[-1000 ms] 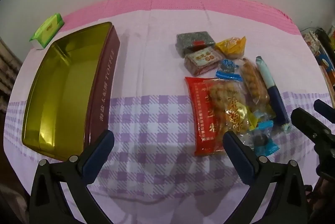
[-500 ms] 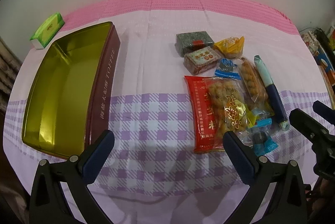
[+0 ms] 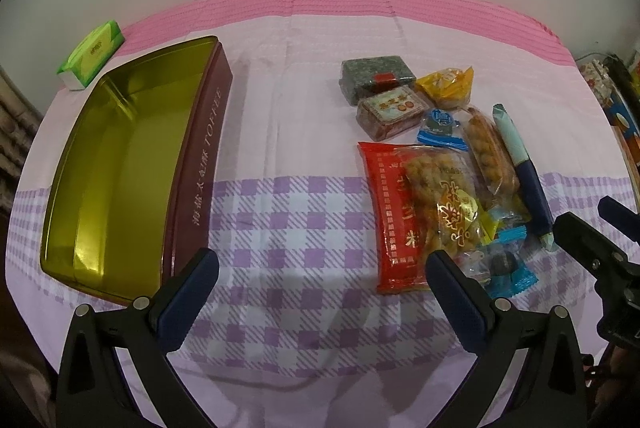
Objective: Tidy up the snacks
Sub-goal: 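Move both tools toward the snack pile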
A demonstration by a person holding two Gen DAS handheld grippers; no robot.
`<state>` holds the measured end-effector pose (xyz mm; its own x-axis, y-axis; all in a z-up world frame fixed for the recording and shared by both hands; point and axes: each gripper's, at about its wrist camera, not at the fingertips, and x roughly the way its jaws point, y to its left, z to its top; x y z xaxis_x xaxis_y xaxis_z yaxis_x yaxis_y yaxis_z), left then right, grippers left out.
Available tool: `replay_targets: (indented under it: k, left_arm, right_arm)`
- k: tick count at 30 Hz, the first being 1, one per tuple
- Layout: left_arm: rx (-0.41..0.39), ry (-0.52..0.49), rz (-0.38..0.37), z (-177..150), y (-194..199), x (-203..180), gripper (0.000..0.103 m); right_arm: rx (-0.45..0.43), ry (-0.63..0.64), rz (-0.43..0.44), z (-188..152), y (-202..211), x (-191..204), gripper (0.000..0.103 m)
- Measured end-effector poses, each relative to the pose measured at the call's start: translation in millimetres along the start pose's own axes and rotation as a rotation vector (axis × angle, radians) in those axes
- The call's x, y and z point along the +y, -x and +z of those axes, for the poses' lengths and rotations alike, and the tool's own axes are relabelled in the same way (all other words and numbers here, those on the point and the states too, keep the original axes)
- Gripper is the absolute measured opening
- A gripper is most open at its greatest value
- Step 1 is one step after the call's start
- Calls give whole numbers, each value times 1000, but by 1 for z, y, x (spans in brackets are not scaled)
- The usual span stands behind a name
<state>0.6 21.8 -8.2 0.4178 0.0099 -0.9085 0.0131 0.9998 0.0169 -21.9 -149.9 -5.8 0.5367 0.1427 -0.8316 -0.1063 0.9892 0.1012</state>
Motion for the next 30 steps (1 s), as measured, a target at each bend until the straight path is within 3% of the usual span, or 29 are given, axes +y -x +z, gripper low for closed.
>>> replay_targets:
  k: [30]
  left_arm:
    - [16, 6, 12, 0, -10, 2, 103]
  right_arm:
    - [18, -4, 10, -3, -17, -3, 91]
